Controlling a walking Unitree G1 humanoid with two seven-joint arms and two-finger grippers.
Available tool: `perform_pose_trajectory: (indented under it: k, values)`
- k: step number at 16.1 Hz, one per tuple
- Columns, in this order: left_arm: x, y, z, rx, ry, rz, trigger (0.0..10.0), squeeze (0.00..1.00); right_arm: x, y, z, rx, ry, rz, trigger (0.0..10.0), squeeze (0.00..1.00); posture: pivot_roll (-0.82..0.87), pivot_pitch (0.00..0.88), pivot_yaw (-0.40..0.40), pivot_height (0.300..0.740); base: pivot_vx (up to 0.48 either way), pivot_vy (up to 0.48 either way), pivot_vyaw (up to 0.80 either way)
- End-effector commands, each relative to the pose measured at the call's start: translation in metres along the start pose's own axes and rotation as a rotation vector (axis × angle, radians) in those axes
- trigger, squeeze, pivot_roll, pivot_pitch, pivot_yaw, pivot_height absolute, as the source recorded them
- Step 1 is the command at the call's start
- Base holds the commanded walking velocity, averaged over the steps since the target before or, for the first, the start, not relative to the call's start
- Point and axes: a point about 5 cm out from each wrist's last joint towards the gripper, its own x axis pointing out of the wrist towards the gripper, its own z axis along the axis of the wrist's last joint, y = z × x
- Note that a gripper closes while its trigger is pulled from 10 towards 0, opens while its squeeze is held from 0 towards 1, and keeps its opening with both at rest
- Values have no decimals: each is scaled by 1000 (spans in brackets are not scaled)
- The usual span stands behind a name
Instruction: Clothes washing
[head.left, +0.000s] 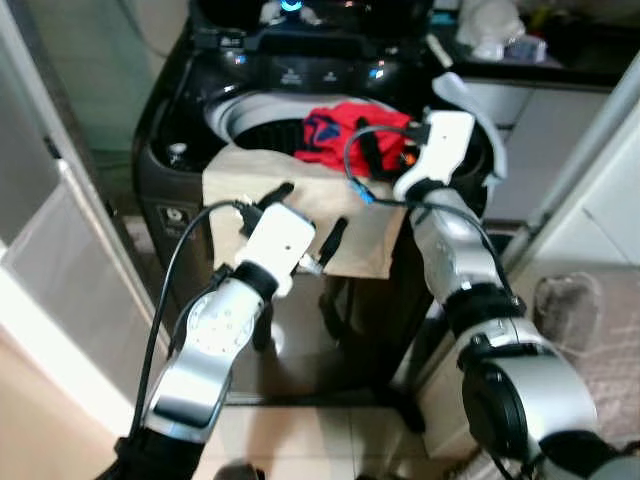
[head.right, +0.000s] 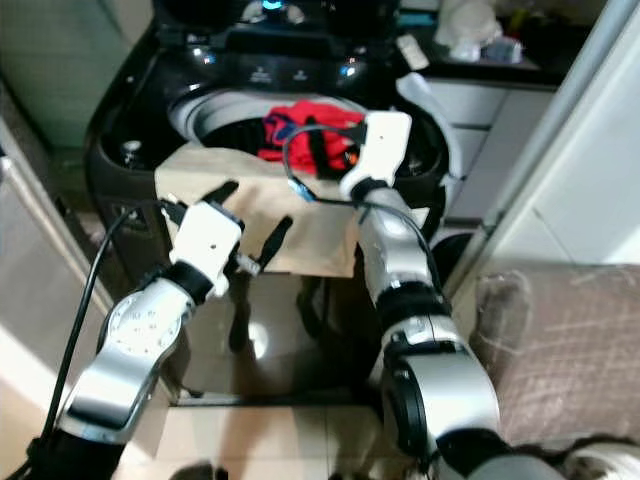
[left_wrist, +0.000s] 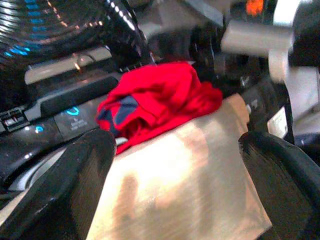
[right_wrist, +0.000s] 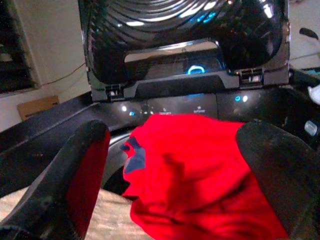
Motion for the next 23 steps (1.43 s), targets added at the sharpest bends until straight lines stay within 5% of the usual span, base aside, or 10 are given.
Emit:
perform_pose_trajectory:
  k: [1,4,6,8,12,16,23]
  values:
    - [0,1,2,-20,-4,-2,10000,0,10,7,4,-3,46,20,10000,0,117,12,-42,740,0,0,0]
    - [0,3,9,-36,-29,11,10000,0,22,22,3,36,160,70,10000,0,131,12,-51,740,0,0,0]
    - [2,3,13,-43,-43,10,10000,0,30,29,7,-82,212,41,10000,0,142,14,-54,740,0,0,0]
    - [3,2,15,-37,-47,11,10000,0,35,22,19,-239,179,-64,10000,0,153,14,-60,740,0,0,0]
    - [2,4,13,-29,-35,19,10000,0,38,19,36,-271,101,-25,10000,0,139,16,-52,740,0,0,0]
    - [1,6,13,-28,-44,27,10000,0,28,10,18,-112,164,23,10000,0,113,25,-40,740,0,0,0]
    - [5,9,27,6,-101,63,10000,0,26,1,9,-85,280,-49,10000,0,126,13,-41,740,0,0,0]
